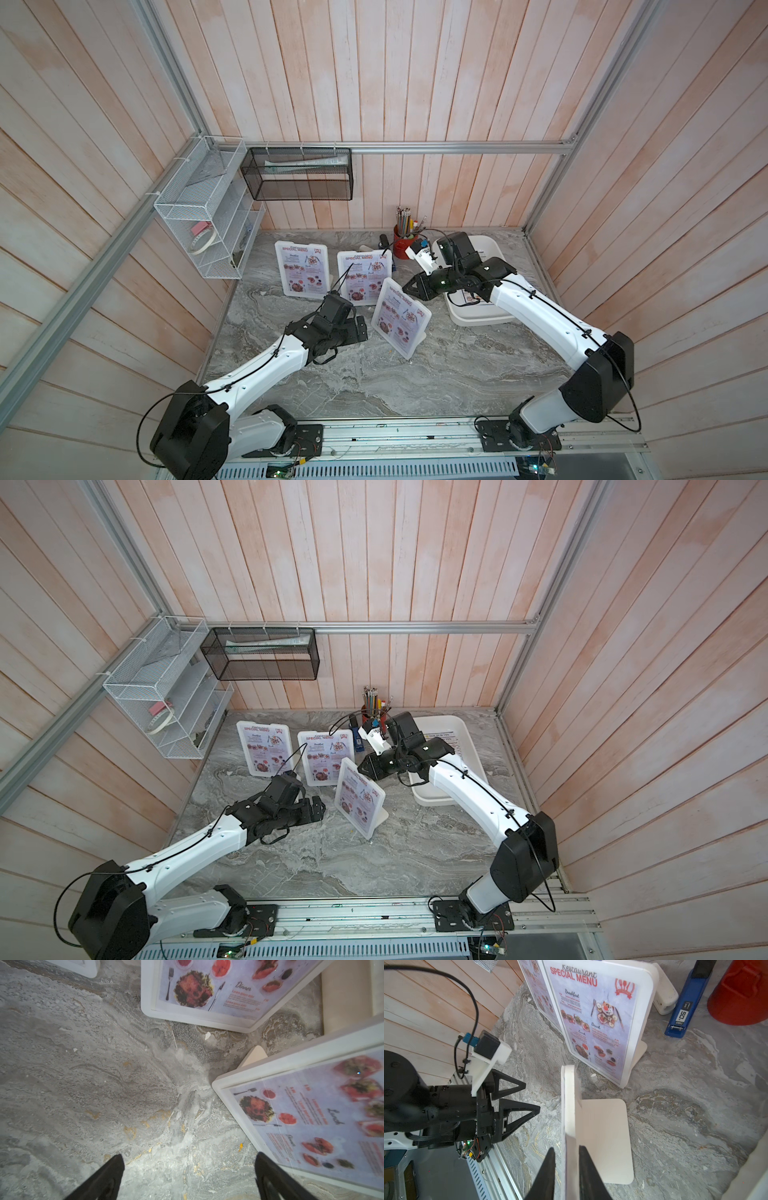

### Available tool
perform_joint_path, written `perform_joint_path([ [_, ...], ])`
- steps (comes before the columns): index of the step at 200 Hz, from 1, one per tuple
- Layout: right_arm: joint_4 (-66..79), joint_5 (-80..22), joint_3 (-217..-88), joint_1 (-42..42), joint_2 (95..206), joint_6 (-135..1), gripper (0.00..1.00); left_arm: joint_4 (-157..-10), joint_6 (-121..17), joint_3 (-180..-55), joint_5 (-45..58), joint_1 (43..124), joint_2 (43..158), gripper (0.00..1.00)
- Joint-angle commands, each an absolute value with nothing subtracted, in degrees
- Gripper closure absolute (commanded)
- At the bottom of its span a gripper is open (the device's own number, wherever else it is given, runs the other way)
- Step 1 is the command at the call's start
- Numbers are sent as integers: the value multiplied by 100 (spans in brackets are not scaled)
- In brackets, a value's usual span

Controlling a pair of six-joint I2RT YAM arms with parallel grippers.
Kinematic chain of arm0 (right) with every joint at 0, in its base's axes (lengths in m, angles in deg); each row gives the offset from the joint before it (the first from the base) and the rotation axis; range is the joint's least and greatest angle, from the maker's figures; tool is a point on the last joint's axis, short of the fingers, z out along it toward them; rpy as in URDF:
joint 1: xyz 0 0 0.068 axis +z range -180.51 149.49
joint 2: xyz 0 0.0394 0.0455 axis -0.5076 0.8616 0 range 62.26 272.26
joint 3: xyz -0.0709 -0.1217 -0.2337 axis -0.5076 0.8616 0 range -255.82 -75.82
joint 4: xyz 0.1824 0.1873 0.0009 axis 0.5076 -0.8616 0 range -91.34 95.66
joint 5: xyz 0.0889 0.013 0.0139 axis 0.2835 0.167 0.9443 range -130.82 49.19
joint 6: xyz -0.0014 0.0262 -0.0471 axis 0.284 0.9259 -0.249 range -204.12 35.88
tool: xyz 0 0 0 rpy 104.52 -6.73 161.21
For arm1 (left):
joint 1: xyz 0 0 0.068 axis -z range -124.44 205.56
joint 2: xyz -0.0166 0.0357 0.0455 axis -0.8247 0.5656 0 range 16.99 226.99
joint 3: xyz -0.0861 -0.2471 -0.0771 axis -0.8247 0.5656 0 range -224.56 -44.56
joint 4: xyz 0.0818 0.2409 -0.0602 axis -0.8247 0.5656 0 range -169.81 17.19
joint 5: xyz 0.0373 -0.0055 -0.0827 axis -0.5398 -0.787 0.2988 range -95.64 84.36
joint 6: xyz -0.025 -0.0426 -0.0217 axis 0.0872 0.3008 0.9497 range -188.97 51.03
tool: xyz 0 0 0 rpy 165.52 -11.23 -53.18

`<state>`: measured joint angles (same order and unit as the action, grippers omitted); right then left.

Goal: Replace the menus in the menu holders
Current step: Take out the menu from the menu holder.

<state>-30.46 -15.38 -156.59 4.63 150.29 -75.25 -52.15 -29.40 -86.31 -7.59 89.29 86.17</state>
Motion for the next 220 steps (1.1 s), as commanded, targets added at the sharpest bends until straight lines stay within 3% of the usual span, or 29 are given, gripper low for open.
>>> perform_joint_path([
  [1,-3284,-1700,-15764,497,15077,-7655,78,-5173,-3065,-8578,-829,8895,8507,0],
  [131,-3258,-1362,-15580,519,15114,-7654,83,-5160,-3065,-8580,-871,8860,8487,0],
  [220,-3234,-1321,-15551,544,15099,-7637,81,-5169,-3056,-8573,-883,8853,8484,0],
])
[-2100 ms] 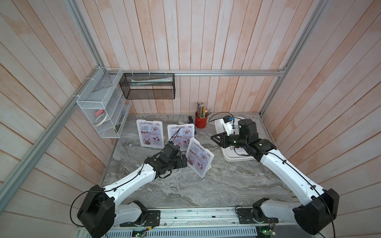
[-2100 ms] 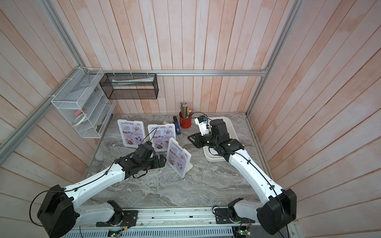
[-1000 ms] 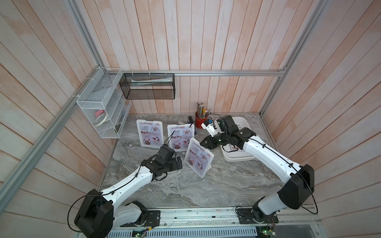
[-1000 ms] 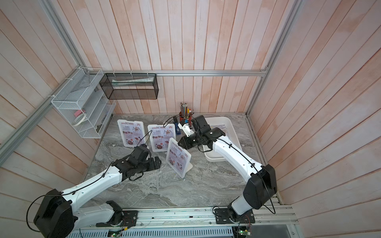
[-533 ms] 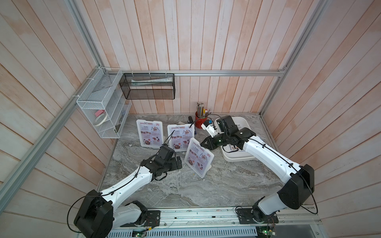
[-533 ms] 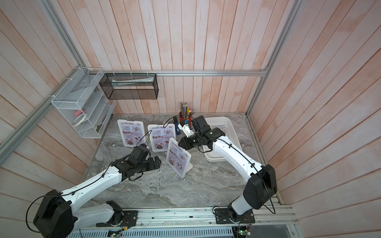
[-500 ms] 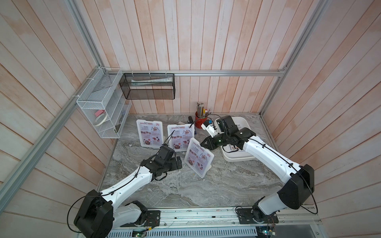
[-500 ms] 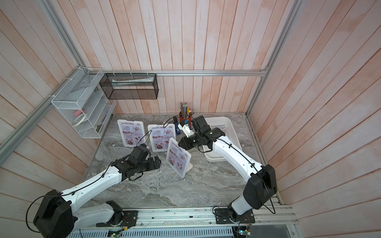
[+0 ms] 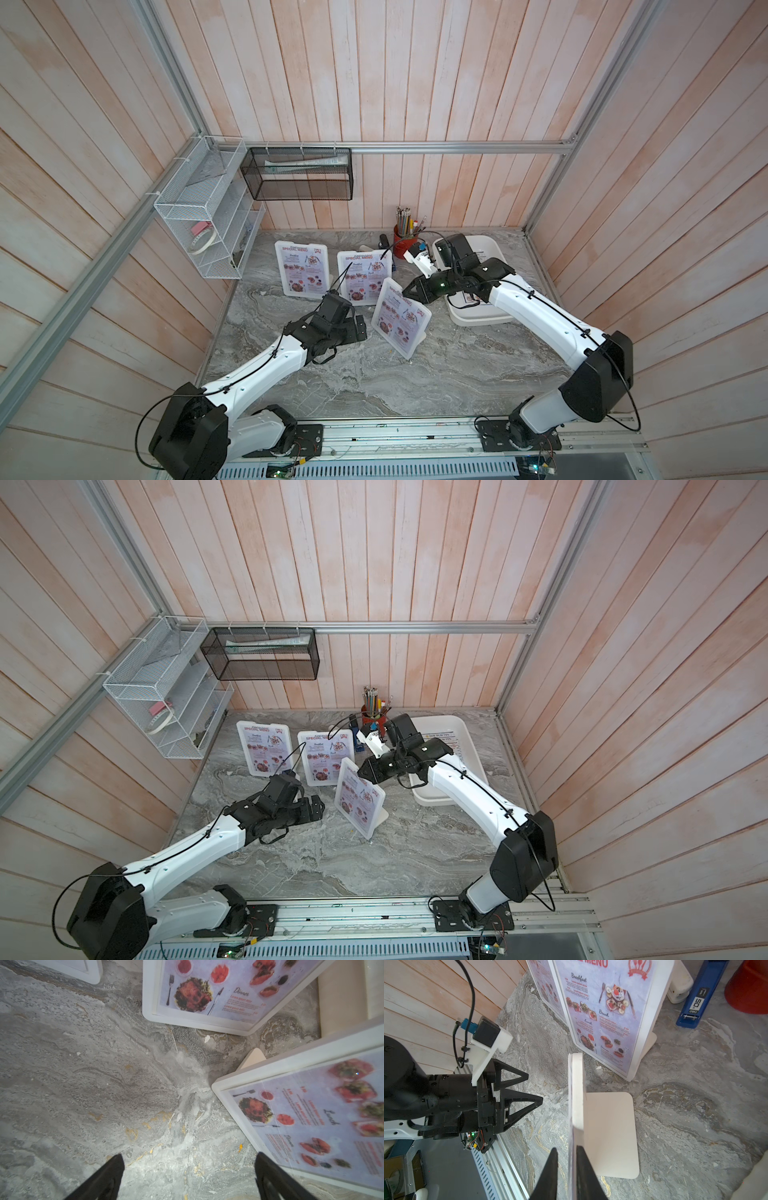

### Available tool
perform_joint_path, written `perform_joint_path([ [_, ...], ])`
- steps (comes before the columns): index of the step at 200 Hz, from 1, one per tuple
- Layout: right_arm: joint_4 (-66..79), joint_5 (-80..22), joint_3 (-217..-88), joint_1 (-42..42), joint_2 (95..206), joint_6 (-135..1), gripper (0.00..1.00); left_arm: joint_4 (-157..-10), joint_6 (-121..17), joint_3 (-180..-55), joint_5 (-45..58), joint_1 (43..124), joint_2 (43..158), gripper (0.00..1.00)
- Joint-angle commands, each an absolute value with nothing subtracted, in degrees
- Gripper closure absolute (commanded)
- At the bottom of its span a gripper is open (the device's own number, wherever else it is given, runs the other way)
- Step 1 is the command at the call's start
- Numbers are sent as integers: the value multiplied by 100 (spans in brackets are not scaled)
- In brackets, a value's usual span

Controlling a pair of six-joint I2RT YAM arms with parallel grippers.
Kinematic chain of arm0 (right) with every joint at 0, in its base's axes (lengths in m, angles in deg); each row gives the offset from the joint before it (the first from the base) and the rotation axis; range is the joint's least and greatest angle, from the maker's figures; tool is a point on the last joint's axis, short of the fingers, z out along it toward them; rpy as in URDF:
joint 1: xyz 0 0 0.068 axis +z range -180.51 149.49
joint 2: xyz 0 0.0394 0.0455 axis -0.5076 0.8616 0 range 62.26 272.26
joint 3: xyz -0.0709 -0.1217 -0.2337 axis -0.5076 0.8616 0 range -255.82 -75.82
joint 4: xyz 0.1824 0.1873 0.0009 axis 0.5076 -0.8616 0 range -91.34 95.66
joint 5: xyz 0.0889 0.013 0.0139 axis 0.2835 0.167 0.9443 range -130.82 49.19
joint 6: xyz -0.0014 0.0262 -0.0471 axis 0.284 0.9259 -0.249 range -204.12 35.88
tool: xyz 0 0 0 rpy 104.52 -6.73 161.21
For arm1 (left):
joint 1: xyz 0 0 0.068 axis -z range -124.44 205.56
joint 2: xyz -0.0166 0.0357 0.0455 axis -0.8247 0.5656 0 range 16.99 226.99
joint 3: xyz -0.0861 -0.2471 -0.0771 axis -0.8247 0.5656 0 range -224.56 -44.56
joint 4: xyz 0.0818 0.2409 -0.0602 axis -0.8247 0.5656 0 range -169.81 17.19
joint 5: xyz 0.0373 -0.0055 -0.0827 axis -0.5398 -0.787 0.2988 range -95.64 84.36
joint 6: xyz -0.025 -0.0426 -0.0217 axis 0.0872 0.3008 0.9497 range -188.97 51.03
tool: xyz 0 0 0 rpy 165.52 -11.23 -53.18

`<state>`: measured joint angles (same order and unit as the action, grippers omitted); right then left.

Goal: Replace the menus in the menu holders
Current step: Take out the menu from the menu holder.

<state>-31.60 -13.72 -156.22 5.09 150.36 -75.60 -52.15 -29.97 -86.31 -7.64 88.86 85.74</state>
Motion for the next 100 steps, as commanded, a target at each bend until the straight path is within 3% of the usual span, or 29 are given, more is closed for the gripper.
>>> perform_joint_path([
  [1,-3237,-1321,-15548,544,15101,-7638,81,-5169,-3056,-8571,-882,8852,8479,0],
  [37,-3222,-1291,-15446,544,15129,-7651,81,-5160,-3052,-8581,-889,8854,8459,0],
  [100,-3189,-1159,-15437,547,15133,-7625,90,-5169,-3065,-8591,-907,8854,8482,0],
])
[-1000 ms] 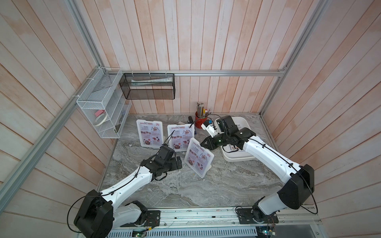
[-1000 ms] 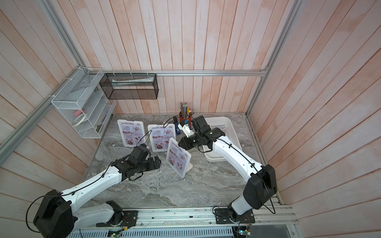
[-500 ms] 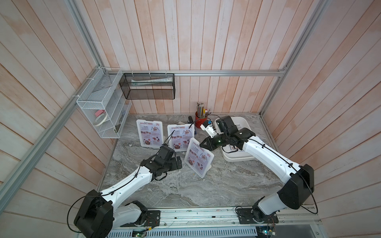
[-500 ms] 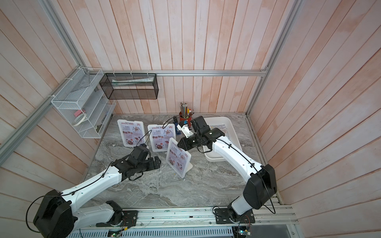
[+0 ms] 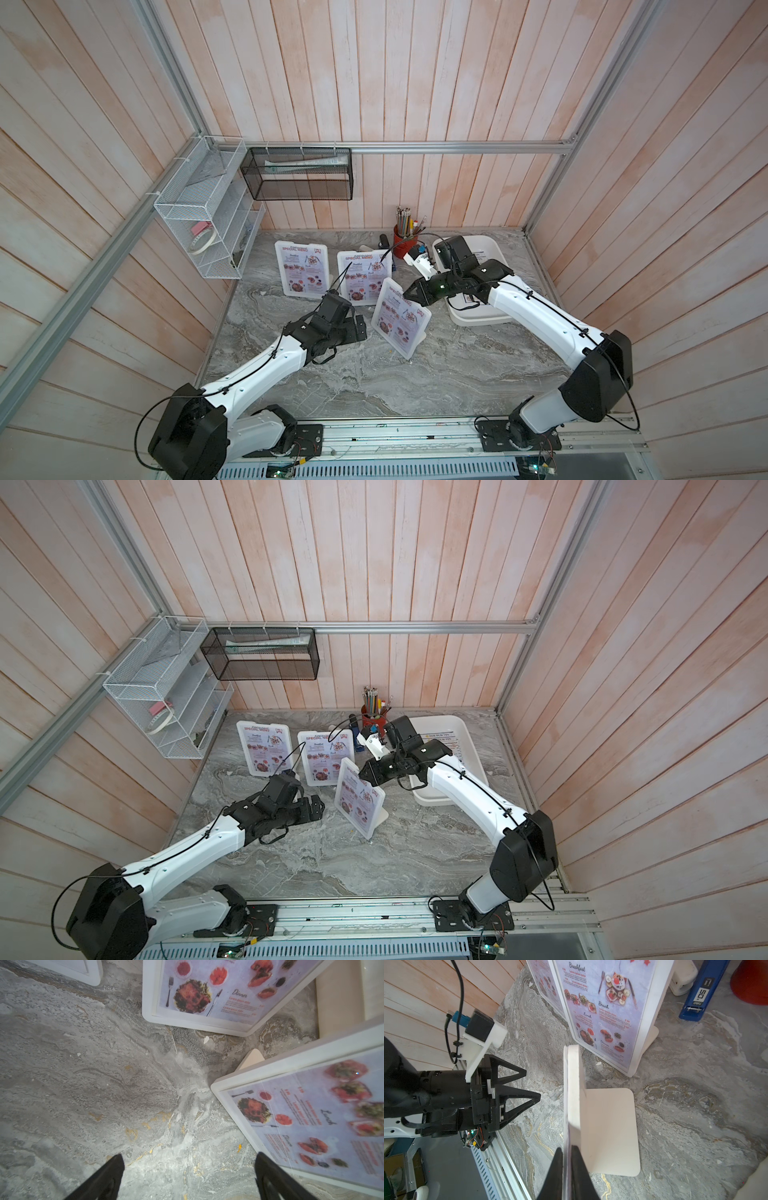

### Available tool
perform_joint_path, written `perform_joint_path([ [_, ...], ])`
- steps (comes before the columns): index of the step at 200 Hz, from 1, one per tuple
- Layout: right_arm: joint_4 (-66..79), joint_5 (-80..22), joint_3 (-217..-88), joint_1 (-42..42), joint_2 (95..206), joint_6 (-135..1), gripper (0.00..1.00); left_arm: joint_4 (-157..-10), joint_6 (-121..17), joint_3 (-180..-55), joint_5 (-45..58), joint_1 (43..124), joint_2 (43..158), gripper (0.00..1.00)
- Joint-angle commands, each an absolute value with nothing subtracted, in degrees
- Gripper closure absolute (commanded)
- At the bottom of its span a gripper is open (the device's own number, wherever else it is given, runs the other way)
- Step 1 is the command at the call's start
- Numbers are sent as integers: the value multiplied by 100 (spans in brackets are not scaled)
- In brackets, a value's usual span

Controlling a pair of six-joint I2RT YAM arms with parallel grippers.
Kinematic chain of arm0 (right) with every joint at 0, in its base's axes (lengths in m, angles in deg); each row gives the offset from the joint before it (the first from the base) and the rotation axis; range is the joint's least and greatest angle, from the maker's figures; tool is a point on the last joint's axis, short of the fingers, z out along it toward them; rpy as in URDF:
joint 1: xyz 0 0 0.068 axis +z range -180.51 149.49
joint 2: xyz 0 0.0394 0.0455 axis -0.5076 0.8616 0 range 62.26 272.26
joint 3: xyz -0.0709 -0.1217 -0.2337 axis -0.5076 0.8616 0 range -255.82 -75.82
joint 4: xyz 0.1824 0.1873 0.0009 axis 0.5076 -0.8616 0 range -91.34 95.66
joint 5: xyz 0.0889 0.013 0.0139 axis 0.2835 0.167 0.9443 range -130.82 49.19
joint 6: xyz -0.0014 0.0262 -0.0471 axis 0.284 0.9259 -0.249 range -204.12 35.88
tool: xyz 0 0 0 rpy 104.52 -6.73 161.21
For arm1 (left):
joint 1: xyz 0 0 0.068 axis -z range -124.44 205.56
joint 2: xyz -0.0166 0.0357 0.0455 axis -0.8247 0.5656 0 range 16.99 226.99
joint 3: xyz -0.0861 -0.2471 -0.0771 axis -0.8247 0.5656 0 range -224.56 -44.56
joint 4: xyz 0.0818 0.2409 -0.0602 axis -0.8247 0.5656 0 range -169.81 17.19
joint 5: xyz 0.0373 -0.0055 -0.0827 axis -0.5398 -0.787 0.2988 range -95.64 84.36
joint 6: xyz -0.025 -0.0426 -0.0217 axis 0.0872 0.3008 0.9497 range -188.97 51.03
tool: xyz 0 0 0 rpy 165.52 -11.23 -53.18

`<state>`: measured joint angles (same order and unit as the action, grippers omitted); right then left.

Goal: Replace the menus in the menu holders
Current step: Take out the menu from the menu holder.

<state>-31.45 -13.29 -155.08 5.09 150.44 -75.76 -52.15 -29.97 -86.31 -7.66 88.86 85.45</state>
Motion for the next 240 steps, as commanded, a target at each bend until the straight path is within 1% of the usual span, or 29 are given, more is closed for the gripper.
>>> perform_joint_path([
  [1,-3188,-1161,-15438,546,15131,-7627,90,-5164,-3065,-8593,-907,8853,8479,0],
  [145,-3303,-1073,-16016,413,15041,-7489,95,-5161,-3117,-8683,-907,8834,8566,0],
  [158,-3326,-1157,-16062,421,15026,-7489,100,-5147,-3118,-8699,-923,8828,8557,0],
  [166,-3357,-1208,-16110,408,15024,-7497,100,-5135,-3110,-8705,-940,8834,8541,0],
  [201,-3540,-1328,-16457,345,14996,-7575,100,-5018,-3082,-8825,-1077,8806,8419,0],
  [240,-3837,-1403,-17087,235,14928,-7718,100,-4704,-3249,-9289,-1150,8658,8328,0],
])
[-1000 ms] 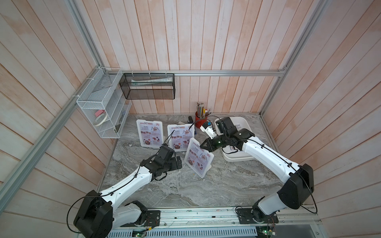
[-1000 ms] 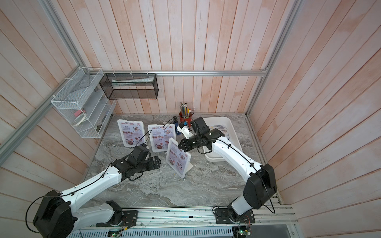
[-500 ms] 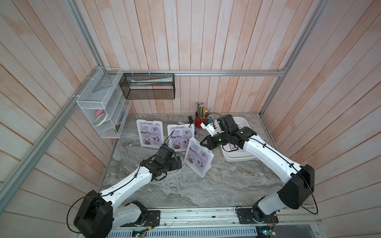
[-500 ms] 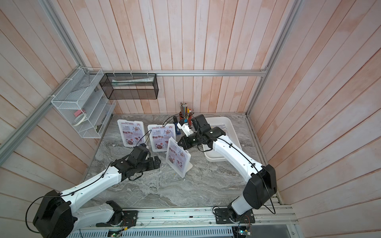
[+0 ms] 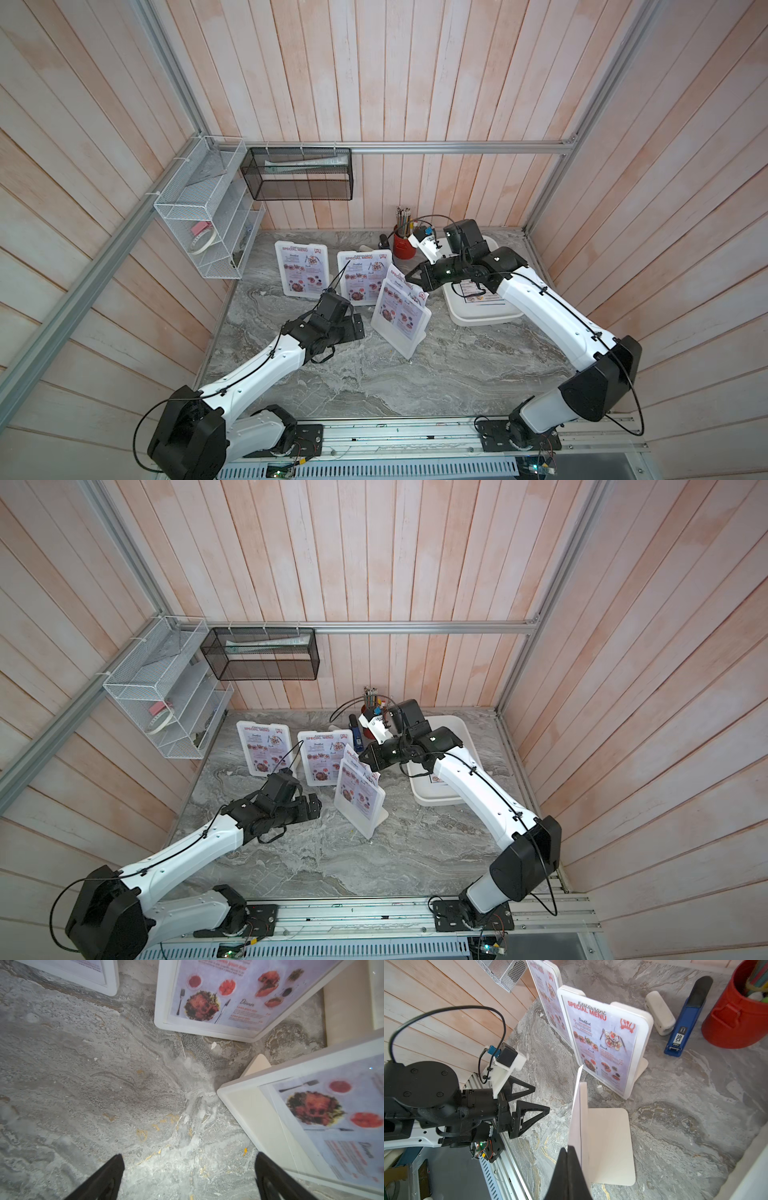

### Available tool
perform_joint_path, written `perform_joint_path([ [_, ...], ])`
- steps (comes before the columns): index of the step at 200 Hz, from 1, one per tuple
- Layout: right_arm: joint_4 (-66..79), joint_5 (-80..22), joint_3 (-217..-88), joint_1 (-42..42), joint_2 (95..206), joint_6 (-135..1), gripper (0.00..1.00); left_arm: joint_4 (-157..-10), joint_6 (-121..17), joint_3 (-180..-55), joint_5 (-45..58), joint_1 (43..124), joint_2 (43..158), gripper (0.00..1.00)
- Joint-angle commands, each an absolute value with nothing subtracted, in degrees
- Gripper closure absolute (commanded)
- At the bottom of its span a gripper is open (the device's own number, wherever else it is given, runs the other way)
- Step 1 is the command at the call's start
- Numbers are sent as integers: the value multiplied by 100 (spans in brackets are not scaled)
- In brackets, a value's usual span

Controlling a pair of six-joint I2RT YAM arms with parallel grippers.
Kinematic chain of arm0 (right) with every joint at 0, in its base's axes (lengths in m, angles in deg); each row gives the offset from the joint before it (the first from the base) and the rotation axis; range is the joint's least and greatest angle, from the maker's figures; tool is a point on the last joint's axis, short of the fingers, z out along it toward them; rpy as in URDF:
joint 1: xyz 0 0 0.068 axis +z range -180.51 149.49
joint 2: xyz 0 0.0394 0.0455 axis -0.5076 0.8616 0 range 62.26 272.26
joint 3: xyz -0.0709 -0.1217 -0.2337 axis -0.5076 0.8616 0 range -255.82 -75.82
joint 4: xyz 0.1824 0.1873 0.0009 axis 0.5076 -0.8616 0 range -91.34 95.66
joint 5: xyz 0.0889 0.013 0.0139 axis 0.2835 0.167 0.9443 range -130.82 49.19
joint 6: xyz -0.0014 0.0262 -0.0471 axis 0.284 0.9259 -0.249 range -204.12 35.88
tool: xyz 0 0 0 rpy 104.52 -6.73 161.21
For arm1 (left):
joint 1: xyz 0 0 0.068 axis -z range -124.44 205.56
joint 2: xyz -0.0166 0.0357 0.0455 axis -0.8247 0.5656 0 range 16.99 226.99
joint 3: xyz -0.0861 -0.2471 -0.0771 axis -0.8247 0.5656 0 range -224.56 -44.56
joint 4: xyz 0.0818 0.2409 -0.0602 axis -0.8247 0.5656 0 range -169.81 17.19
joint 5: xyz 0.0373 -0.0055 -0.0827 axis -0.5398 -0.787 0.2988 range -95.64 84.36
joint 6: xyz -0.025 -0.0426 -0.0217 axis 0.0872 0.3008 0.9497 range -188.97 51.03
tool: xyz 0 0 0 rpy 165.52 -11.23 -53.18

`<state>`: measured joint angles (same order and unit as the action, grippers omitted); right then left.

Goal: Replace the menus in the menu holders
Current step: Take out the menu from the menu holder, then place the menu at the center of the board.

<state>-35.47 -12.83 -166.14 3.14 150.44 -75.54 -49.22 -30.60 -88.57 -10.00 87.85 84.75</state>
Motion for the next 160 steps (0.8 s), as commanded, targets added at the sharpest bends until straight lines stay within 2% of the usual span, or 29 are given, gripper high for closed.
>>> perform_joint_path([
  [1,-3846,-1406,-17107,231,14928,-7722,100,-4699,-3258,-9303,-1147,8649,8331,0],
  [55,-4470,-1326,-18793,261,15140,-7941,100,-4303,-3642,-10139,-1065,7943,8321,0],
  [95,-4775,-1410,-19796,997,15619,-8078,100,-4049,-3740,-10692,-1141,6974,8459,0],
  [121,-4543,-1286,-19866,1686,15970,-8019,100,-3968,-3725,-10894,-1180,6328,8535,0],
  [160,-3784,-577,-19300,2580,16386,-7821,100,-3877,-3758,-10891,-1256,5448,8458,0],
])
